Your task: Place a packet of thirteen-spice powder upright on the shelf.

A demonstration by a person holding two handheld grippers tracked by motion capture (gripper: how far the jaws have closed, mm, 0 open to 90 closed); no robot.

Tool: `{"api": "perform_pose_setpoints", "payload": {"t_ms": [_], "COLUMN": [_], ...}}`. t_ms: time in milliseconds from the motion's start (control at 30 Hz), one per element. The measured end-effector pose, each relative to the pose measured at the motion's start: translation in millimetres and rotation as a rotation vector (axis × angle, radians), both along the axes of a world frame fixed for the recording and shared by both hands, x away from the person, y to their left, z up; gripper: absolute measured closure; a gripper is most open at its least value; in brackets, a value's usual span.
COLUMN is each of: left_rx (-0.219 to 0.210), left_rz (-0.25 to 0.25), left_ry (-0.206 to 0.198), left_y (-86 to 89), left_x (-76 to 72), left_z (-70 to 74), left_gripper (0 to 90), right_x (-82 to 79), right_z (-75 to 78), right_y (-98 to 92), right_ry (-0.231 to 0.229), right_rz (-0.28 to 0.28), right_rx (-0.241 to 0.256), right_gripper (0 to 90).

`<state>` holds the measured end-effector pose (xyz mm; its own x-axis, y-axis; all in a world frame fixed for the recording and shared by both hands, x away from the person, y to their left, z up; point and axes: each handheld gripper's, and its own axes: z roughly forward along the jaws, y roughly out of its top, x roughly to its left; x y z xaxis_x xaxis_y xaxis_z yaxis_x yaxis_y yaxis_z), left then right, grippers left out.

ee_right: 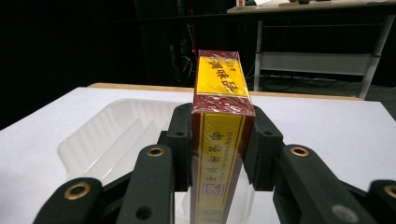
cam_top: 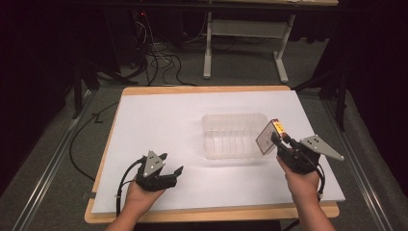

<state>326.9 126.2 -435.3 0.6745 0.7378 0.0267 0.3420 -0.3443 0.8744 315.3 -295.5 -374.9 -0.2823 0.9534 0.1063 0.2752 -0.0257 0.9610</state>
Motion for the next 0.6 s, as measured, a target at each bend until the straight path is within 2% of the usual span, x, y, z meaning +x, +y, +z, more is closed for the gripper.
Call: {"api": "perform_pose_setpoints", "payload": {"t_ms": [233, 600], "left_rx": [0.011, 0.018], "left_rz": [-0.004, -0.013], "left_ry": [0.002, 0.011], "left_y": [-1.0, -1.5], "left_x": [-0.3, -0.5], "left_z": [-1.2, -2.3], "left_gripper": [28.0, 28.0], "right_x": [14.3, 36.0], "right_z": [2.9, 5.8], "right_y": [6.3, 32.9], "right_ry": [0.006, 0.012], "right_rz": [-0.014, -0.031], "right_rx": [-0.007, -0.019], "right_gripper": [68.3, 68.3]}}
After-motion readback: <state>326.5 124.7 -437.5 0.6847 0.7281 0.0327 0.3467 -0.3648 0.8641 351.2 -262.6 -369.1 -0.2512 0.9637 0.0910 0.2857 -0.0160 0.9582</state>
